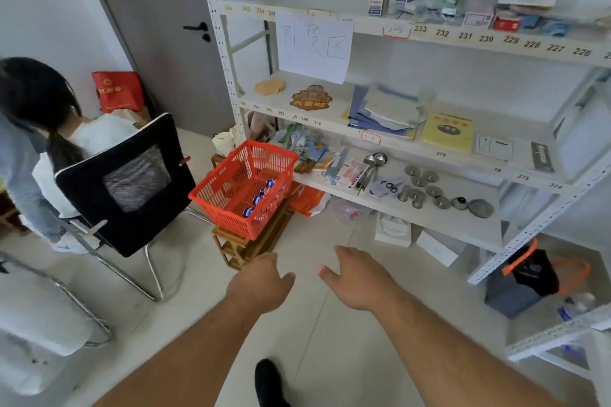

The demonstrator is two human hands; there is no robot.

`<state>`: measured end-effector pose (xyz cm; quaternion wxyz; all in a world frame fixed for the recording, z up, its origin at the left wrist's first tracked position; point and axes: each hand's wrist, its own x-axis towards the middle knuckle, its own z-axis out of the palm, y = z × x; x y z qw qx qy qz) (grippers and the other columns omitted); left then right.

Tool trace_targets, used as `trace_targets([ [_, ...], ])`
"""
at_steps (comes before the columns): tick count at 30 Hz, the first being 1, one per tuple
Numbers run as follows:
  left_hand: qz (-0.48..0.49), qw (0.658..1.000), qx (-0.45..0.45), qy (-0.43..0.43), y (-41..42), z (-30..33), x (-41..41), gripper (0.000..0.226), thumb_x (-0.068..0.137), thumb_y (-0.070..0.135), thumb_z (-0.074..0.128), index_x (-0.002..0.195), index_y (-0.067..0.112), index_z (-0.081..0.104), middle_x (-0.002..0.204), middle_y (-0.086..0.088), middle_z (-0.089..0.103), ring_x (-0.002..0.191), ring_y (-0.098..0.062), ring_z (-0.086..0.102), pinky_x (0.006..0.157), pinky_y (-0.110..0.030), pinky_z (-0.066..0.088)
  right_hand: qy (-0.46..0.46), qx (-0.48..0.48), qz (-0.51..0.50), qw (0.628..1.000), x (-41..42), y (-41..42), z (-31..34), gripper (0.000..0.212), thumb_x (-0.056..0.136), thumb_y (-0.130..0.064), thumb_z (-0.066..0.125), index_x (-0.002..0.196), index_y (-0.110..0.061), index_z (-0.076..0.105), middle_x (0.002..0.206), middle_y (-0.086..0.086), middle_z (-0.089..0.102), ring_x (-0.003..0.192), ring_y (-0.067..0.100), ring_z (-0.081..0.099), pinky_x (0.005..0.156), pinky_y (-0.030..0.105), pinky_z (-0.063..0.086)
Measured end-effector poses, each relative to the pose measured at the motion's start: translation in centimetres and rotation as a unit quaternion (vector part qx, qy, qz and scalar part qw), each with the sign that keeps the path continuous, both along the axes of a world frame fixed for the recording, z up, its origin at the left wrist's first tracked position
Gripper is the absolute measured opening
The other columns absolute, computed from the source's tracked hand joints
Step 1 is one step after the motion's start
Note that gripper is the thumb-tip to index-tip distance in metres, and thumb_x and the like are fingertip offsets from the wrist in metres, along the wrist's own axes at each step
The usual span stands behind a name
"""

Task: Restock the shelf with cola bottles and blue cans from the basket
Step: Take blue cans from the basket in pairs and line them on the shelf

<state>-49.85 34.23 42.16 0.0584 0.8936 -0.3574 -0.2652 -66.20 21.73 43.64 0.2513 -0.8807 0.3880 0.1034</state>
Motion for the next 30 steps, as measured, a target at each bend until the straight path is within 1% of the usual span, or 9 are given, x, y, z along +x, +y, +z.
trace_targets([
  [3,0.015,1.000,0.005,0.014,-2.2,-1.2,4.1,0.065,0.097,0.060,0.052,0.150,0.022,0.048,0.145,-0.001,0.061,0.127,-0.022,0.062,0.097,-0.036,0.055,0.011,-0.001,0.007,1.000,4.3,-2.8,-0.5,0.077,0.103,-0.063,0.041,0.160,-0.011,0.034,0.162,0.011,0.043,0.149,0.030,0.039,0.120,0.043,0.037],
  [7,0.033,0.999,-0.004,0.037,-4.7,-2.7,11.1,0.054,0.095,0.061,0.052,0.133,0.024,0.057,0.120,0.002,0.067,0.107,-0.020,0.066,0.090,-0.037,0.058,0.030,-0.005,0.022,0.999,11.3,-5.9,-1.6,0.076,0.102,-0.062,0.042,0.159,-0.010,0.036,0.161,0.011,0.044,0.148,0.030,0.040,0.120,0.042,0.037],
  [12,0.063,0.996,-0.005,0.068,-6.7,-4.1,18.6,0.052,0.090,0.063,0.052,0.126,0.027,0.060,0.112,0.002,0.071,0.103,-0.022,0.068,0.091,-0.040,0.059,0.051,-0.006,0.036,0.998,18.8,-8.3,-2.2,0.076,0.103,-0.061,0.043,0.159,-0.010,0.037,0.161,0.012,0.044,0.149,0.029,0.039,0.120,0.041,0.036],
  [15,0.079,0.993,-0.014,0.087,-8.0,-4.9,21.7,0.057,0.088,0.064,0.051,0.130,0.026,0.059,0.118,0.001,0.071,0.108,-0.024,0.068,0.094,-0.040,0.059,0.068,-0.005,0.050,0.996,22.5,-9.8,-2.5,0.072,0.103,-0.061,0.042,0.153,-0.009,0.043,0.156,0.013,0.049,0.145,0.031,0.043,0.118,0.043,0.039],
  [19,0.088,0.992,-0.015,0.086,-9.7,-5.8,23.9,0.056,0.095,0.059,0.052,0.138,0.024,0.057,0.135,-0.004,0.063,0.121,-0.026,0.063,0.098,-0.038,0.055,0.083,0.000,0.067,0.994,26.1,-12.3,-2.7,0.072,0.103,-0.059,0.043,0.155,-0.009,0.041,0.157,0.013,0.048,0.146,0.032,0.042,0.118,0.044,0.039],
  [22,0.103,0.990,-0.010,0.095,-11.1,-6.7,25.6,0.054,0.096,0.060,0.052,0.135,0.024,0.058,0.133,-0.003,0.065,0.120,-0.026,0.064,0.095,-0.037,0.055,0.088,0.003,0.082,0.993,28.3,-14.4,-3.4,0.069,0.104,-0.058,0.044,0.151,-0.008,0.044,0.155,0.013,0.050,0.144,0.032,0.043,0.117,0.044,0.040],
  [25,0.127,0.985,-0.009,0.113,-12.8,-6.9,27.4,0.050,0.094,0.058,0.054,0.131,0.026,0.060,0.123,0.000,0.071,0.111,-0.024,0.067,0.091,-0.037,0.058,0.088,0.016,0.096,0.991,30.4,-16.8,-4.4,0.069,0.104,-0.057,0.044,0.152,-0.009,0.043,0.156,0.012,0.049,0.144,0.030,0.044,0.117,0.042,0.040],
  [28,0.153,0.981,-0.005,0.117,-15.1,-6.8,29.2,0.051,0.091,0.055,0.054,0.132,0.026,0.060,0.127,0.000,0.070,0.114,-0.025,0.067,0.095,-0.040,0.058,0.083,0.027,0.109,0.990,32.6,-20.0,-5.1,0.070,0.104,-0.057,0.043,0.154,-0.009,0.041,0.156,0.012,0.048,0.145,0.031,0.043,0.115,0.042,0.040],
  [30,0.169,0.979,0.005,0.116,-16.9,-6.8,30.1,0.054,0.089,0.056,0.053,0.134,0.026,0.060,0.133,-0.001,0.068,0.118,-0.026,0.066,0.098,-0.041,0.057,0.077,0.038,0.115,0.990,34.0,-22.3,-5.5,0.068,0.104,-0.057,0.043,0.152,-0.009,0.044,0.153,0.012,0.051,0.142,0.030,0.045,0.112,0.042,0.042],
])
